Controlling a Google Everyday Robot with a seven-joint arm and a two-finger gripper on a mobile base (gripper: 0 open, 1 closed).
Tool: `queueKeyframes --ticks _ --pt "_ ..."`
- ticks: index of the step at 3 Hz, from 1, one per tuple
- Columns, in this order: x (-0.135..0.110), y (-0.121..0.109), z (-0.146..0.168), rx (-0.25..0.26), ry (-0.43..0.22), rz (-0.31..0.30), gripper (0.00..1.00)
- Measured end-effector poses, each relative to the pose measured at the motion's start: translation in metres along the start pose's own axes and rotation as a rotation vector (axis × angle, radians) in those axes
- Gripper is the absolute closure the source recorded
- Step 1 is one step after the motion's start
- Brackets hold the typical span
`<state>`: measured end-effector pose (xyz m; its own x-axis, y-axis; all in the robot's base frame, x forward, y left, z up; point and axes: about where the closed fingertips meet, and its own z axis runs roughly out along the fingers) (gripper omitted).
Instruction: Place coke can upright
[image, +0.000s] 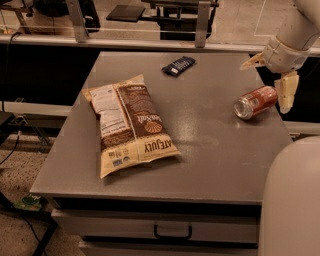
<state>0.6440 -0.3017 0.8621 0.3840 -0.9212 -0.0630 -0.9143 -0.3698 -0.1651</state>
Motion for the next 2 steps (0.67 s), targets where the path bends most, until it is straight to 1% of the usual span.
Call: queueKeyframes --ticks 1,2 --pt "0.0018 0.0014 0.0061 -0.024 0.009 -0.020 0.26" --pt "0.0041 0.0024 0.0060 -0.043 0.032 -0.042 0.49"
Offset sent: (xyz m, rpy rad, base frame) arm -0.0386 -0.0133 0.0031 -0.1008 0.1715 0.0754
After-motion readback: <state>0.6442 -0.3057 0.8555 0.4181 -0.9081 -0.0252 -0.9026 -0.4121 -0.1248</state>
